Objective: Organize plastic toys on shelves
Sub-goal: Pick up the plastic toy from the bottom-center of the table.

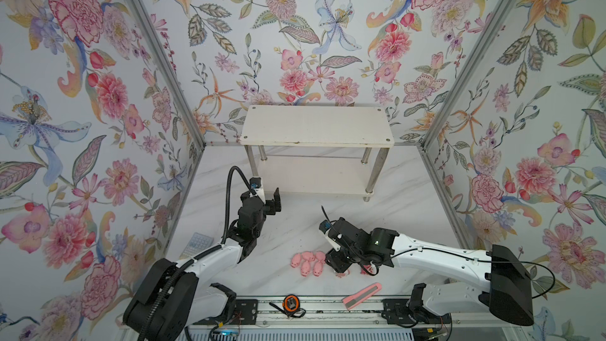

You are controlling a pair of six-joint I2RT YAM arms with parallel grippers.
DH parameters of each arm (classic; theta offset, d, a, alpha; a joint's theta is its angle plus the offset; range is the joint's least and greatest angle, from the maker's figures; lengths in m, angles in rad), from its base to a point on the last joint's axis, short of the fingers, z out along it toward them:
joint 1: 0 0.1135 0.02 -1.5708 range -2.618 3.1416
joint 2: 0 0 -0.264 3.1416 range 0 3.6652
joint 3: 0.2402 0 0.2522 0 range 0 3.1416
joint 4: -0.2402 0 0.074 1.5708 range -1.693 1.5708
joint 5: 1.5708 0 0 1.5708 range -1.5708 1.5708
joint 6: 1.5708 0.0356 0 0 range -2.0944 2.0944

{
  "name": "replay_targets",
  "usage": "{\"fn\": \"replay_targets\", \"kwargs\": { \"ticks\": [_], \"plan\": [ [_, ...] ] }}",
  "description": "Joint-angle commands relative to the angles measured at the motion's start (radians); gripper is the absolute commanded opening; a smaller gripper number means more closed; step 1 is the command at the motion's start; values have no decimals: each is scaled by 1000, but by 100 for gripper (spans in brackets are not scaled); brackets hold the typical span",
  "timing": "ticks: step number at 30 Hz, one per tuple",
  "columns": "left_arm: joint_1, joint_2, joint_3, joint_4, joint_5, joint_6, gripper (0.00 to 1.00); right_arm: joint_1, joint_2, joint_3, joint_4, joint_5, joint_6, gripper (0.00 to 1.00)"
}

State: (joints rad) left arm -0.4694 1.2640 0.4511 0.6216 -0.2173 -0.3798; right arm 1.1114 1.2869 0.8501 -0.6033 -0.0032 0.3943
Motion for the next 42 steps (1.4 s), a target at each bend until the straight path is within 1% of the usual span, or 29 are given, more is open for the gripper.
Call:
{"fn": "replay_targets", "kwargs": {
  "ticks": [1,6,15,21,26,29,37,42],
  "plan": [
    [-8,44,48,53,34,-8,92,-4,-25,11,-143,-18,113,56],
    [-12,79,59,89,45,-20,92,0,-40,-30,-155,-83,154,56],
    [-14,83,57,89,36,-15,93,-1,16,-49,-149,-101,127,56],
    [-13,84,57,89,35,-17,93,-2,49,-77,-85,-97,116,55],
    [-14,81,56,86,35,-18,94,-3,61,-100,-11,-99,117,44],
    [-14,78,54,86,33,-18,94,-6,69,-102,27,-95,113,41],
    [-14,72,50,82,34,-13,95,-8,125,-96,114,-106,86,26],
    [-14,63,44,80,23,-5,95,-19,129,-70,114,-100,54,24]
  ]
}}
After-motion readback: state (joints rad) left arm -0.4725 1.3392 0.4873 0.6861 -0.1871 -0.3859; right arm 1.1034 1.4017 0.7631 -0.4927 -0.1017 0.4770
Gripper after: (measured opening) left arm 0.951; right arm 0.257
